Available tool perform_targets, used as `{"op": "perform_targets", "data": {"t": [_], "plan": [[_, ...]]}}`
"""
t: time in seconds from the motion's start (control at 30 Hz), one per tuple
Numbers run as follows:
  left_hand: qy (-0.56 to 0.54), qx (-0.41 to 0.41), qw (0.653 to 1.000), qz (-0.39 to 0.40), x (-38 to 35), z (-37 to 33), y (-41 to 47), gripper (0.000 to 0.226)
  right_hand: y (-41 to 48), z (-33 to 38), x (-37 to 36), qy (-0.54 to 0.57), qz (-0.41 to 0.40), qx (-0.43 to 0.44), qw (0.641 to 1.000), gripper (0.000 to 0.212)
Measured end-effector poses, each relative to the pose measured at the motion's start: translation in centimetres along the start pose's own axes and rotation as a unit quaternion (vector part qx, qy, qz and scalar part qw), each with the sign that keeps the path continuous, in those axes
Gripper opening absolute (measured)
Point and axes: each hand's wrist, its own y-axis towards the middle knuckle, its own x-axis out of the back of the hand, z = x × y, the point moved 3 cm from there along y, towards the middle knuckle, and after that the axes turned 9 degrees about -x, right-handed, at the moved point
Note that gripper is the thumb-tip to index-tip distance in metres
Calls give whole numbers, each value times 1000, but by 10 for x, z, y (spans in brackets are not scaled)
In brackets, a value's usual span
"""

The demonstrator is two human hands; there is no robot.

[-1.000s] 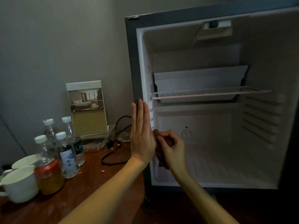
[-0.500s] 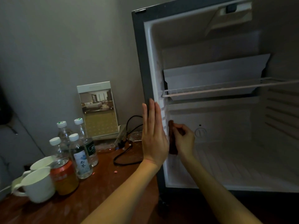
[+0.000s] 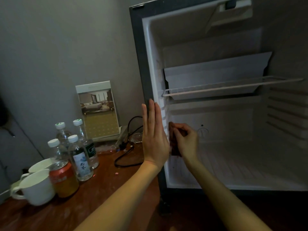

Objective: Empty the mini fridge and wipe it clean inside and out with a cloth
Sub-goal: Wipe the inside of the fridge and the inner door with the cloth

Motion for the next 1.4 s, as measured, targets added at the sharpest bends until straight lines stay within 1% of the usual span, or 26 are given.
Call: {"op": "perform_targets", "data": {"t": [0.03, 0.1, 0.13, 0.2, 0.27, 0.37, 0.43, 0.5, 0.57, 0.63, 0.7, 0.73, 0.8, 0.87, 0.97, 1.1, 1.2, 1.27, 1.4], "plan": [[-3, 2, 1000, 0, 0, 0, 0, 55, 15, -7, -5, -19, -9, -15, 1000, 20], [-4, 3, 1000, -1, -1, 1, -1, 60, 40, -19, -12, -40, -34, -51, 997, 11], [-3, 1, 1000, -3, -1, 2, -2, 63, 48, -24, -14, -43, -48, -62, 996, 9], [-2, -3, 1000, -3, -1, 3, -2, 59, 50, -27, -17, -41, -60, -64, 995, 9], [-5, -5, 1000, -3, -1, 3, -1, 53, 35, -24, -15, -37, -51, -49, 997, 11], [-4, -2, 1000, -3, -1, 1, -1, 51, 4, -14, -6, -14, -26, -12, 999, 10], [1, -1, 1000, -5, -1, 1, -3, 56, -19, -5, 2, 1, 0, 18, 1000, 7], [5, 4, 1000, -14, -1, 2, -4, 62, -41, 3, 7, 24, 27, 40, 999, 12], [11, 18, 1000, -18, -1, 2, -4, 72, -57, 9, 8, 60, 33, 45, 997, 15], [19, 23, 999, -17, 0, 0, -5, 77, -62, 6, 5, 97, 18, 23, 995, 17], [16, 17, 1000, -15, 0, -1, -7, 79, -56, -3, 1, 132, -4, -23, 991, 17], [14, 11, 1000, -14, 0, -1, -8, 77, -51, -8, -1, 152, -11, -53, 987, 15], [7, 5, 1000, -9, 0, -1, -9, 63, -31, -17, -8, 184, -25, -104, 977, 13], [-6, 4, 1000, -9, -1, -2, -10, 52, -5, -24, -16, 178, -54, -122, 975, 11], [-15, 6, 1000, -9, -3, 0, -12, 53, 34, -37, -30, 184, -101, -149, 966, 6], [-18, 7, 1000, -10, -3, 0, -15, 52, 56, -69, -38, 218, -117, -213, 945, 10], [-24, 1, 1000, -10, -2, 0, -16, 54, 40, -87, -33, 188, -95, -240, 948, 20], [-23, -4, 1000, -9, -2, 1, -17, 53, 23, -85, -27, 149, -79, -236, 957, 18], [-13, 0, 1000, 0, -1, 0, -17, 52, -11, -59, -14, 96, -54, -213, 971, 20]]}}
